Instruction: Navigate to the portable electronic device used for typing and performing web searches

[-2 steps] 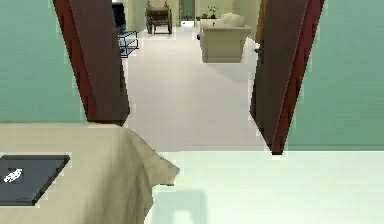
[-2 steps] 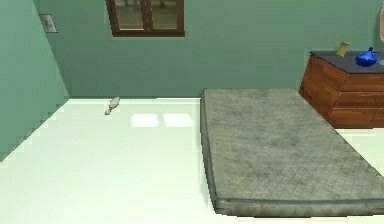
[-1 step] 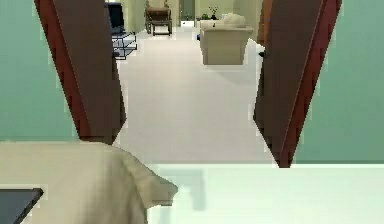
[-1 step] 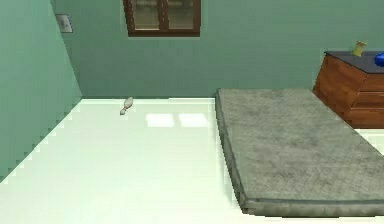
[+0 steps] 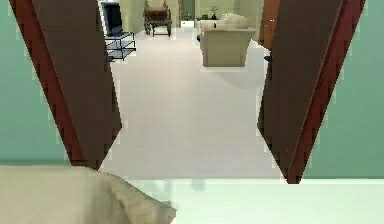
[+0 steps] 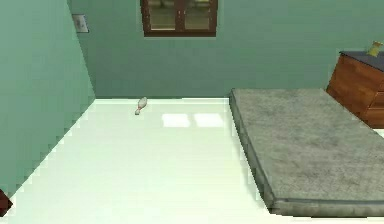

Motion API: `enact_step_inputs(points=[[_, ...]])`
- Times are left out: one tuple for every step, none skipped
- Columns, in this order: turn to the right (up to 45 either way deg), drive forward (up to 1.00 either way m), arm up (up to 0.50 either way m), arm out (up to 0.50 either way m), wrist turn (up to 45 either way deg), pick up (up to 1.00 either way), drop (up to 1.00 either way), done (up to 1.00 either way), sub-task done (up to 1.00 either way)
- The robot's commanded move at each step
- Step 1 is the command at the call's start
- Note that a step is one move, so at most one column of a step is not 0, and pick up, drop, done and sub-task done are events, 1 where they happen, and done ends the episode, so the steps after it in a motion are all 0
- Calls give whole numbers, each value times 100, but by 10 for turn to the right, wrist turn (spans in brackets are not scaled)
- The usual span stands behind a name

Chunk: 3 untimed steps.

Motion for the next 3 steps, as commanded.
enact_step_inputs(points=[[450,0,0,0,0,0,0,0,0],[240,0,0,0,0,0,0,0,0],[0,20,0,0,0,0,0,0,0]])
